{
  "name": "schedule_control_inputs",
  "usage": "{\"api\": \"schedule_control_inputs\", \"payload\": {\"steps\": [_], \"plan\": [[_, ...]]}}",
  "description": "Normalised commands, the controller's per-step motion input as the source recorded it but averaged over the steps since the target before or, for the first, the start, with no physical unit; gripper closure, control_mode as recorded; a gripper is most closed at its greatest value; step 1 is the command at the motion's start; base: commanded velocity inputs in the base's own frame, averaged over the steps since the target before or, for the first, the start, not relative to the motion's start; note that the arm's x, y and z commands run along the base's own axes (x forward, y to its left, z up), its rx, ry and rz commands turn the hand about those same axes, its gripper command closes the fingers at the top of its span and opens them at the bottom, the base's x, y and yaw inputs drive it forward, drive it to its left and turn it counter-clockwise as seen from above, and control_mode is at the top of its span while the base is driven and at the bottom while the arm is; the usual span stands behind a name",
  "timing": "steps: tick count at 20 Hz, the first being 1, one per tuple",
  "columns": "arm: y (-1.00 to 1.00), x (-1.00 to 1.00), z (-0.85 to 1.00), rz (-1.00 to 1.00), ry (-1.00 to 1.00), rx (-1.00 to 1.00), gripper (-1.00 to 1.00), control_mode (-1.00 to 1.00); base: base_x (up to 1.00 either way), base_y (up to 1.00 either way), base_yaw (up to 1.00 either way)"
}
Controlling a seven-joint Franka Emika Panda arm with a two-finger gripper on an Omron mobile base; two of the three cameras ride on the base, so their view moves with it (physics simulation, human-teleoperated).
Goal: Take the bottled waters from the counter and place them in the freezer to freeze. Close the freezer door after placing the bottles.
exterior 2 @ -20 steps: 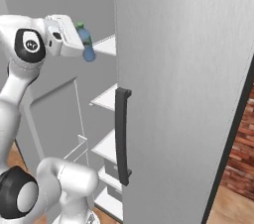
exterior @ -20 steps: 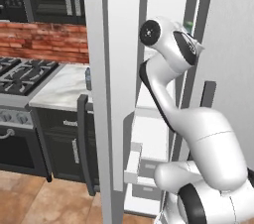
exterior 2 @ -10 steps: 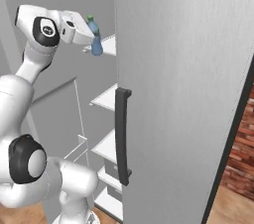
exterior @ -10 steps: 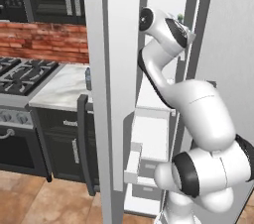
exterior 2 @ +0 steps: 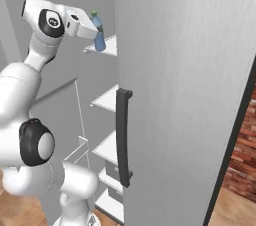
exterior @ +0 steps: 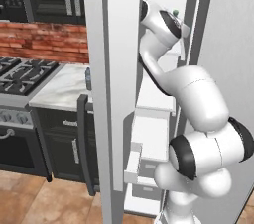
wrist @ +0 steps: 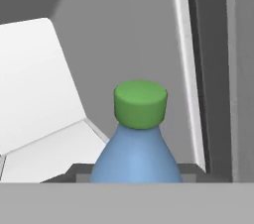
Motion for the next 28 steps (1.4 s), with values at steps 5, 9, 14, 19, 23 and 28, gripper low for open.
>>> {"api": "schedule_control_inputs", "payload": {"steps": [5,9,14,19,23,28], "plan": [[0.00,0.66,-0.13,0.00,0.00,-0.04,1.00,-1.00,0.00,0.00,0.00],[0.00,0.56,-0.36,0.00,0.01,-0.07,1.00,-1.00,0.00,0.00,0.00],[0.00,0.61,-0.24,0.00,0.03,-0.01,1.00,-1.00,0.00,0.00,0.00],[0.20,0.71,-0.10,0.00,0.09,0.00,1.00,-1.00,0.00,0.00,0.00],[0.42,0.74,-0.15,0.00,0.14,-0.01,1.00,-1.00,0.00,0.00,0.00],[0.44,0.73,-0.17,0.00,0.13,-0.08,1.00,-1.00,0.00,0.00,0.00]]}}
